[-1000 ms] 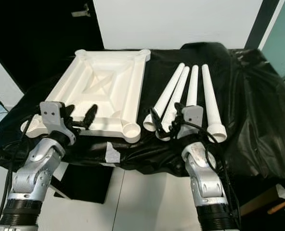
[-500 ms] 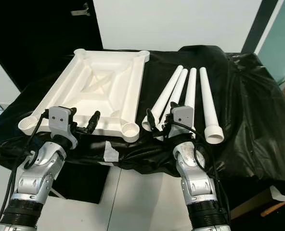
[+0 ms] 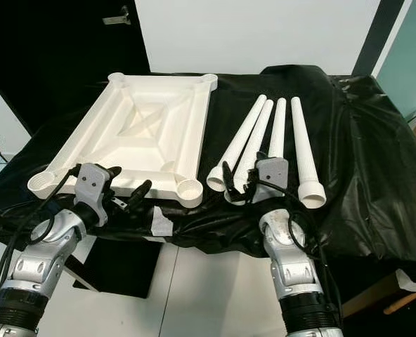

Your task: Building children table

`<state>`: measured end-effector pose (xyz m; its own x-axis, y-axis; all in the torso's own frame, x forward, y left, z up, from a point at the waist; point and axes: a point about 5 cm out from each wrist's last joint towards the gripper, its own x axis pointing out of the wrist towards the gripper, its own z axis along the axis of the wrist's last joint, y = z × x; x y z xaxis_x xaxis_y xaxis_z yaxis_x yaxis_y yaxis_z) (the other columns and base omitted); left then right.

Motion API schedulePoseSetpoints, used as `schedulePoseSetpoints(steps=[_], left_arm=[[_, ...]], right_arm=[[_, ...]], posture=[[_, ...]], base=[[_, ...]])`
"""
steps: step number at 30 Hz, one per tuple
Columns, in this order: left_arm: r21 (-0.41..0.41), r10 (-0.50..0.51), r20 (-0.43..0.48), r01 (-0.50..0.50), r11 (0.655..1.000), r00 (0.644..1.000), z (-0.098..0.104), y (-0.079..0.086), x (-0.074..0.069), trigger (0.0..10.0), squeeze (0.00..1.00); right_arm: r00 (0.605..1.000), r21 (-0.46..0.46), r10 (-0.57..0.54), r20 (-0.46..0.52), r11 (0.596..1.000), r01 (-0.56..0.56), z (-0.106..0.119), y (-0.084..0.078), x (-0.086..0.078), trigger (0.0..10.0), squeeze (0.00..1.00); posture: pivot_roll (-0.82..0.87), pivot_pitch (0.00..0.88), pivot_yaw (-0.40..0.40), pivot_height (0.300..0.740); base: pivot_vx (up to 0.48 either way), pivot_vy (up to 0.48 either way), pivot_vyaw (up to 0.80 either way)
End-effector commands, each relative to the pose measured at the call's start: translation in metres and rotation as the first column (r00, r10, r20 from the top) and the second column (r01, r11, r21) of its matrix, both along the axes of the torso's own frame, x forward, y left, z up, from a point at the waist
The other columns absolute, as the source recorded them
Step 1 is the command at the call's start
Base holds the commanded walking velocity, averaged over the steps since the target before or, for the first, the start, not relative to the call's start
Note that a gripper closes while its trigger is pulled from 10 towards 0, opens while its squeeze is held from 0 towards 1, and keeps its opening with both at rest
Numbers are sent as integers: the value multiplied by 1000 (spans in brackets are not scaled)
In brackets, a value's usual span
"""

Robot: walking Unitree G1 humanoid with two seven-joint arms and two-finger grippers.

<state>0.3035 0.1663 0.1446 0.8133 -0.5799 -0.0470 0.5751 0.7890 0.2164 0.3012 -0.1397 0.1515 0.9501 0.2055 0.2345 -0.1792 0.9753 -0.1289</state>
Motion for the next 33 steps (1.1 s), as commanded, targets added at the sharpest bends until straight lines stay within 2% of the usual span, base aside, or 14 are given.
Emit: schedulePoseSetpoints(steps=[1,7,11,12,15,22,29,33], left_arm=[[34,-18,-20,19,999,1000,0,3,3,10000,0],[94,-44,-20,45,995,999,-1,1,7,10000,0],[124,-20,-45,26,992,999,-1,-1,18,10000,0],[112,-11,-47,16,994,999,0,0,19,10000,0],[11,42,-43,-41,999,998,5,6,20,10000,0],[-101,63,-29,-66,993,998,11,7,18,10000,0],[-90,96,-14,-96,991,995,13,14,19,10000,0],[-69,75,-7,-76,995,997,13,13,17,10000,0]], right_arm=[[1000,-22,2,0,1000,-2,-2,-2,2,10000,0],[999,-11,-38,5,999,38,1,-7,7,10000,0],[998,14,-55,6,998,55,1,-6,6,10000,0],[998,21,-55,5,998,55,0,-4,4,10000,0],[998,34,-63,8,997,63,0,-3,0,10000,0],[996,46,-88,18,995,87,1,-6,0,10000,0],[996,41,-86,31,996,84,5,-7,2,10000,0],[996,35,-85,32,996,83,6,-8,2,10000,0]], posture=[[-16,0,60,740],[-12,0,57,740],[-19,0,65,740],[-26,0,69,740],[-33,0,75,740],[-34,0,73,740],[-27,0,61,740],[-23,0,58,740]], base=[[0,0,0],[0,0,0],[0,0,0],[0,0,0],[0,0,0],[0,0,0],[0,0,0],[0,0,0]])
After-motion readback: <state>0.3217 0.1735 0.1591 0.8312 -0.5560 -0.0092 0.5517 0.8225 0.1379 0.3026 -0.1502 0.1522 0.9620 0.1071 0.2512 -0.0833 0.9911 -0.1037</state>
